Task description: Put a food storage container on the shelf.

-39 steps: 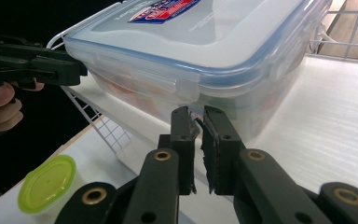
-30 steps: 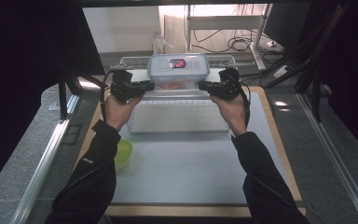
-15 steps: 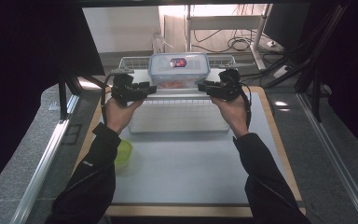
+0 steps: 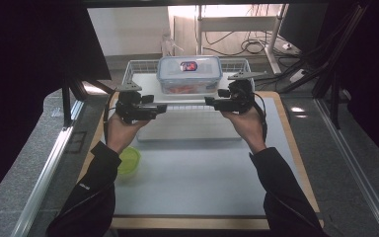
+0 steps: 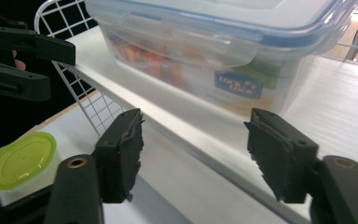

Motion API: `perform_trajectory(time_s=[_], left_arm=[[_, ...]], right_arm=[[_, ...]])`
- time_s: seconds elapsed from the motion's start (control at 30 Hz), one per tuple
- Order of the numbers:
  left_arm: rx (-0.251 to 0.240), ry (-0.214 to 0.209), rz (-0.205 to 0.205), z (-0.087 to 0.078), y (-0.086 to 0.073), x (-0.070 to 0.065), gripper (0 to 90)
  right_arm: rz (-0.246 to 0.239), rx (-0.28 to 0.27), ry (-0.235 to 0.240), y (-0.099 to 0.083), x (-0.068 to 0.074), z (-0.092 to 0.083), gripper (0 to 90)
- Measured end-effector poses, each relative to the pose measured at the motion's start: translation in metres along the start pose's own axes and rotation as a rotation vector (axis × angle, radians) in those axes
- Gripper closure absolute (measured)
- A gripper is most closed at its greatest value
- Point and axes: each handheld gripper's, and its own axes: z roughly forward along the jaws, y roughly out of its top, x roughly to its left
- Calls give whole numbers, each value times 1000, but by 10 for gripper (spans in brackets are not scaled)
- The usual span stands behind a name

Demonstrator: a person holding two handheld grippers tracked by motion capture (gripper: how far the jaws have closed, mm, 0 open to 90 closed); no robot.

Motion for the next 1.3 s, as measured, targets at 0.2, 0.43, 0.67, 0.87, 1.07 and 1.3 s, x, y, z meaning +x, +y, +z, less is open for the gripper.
perform_trajectory(time_s=[0.2, 0.43, 0.67, 0.87, 1.07, 1.3], left_arm=[[-7, -11, 21, -4, -8, -10, 218], [20, -40, 60, -5, -19, -25, 166], [39, -69, 92, -8, -31, -39, 127], [35, -81, 97, -12, -43, -49, 98], [35, -68, 124, -15, -60, -59, 84], [39, -64, 146, -20, -78, -70, 68]], right_arm=[[-36, 5, 3, -8, 6, -2, 270], [-71, -10, -2, -17, 12, -9, 169], [-97, -5, 2, -31, 21, -17, 105], [-110, 18, 37, -43, 29, -22, 66], [-117, 19, 49, -55, 37, -27, 41], [-121, 34, 34, -75, 43, -28, 19]])
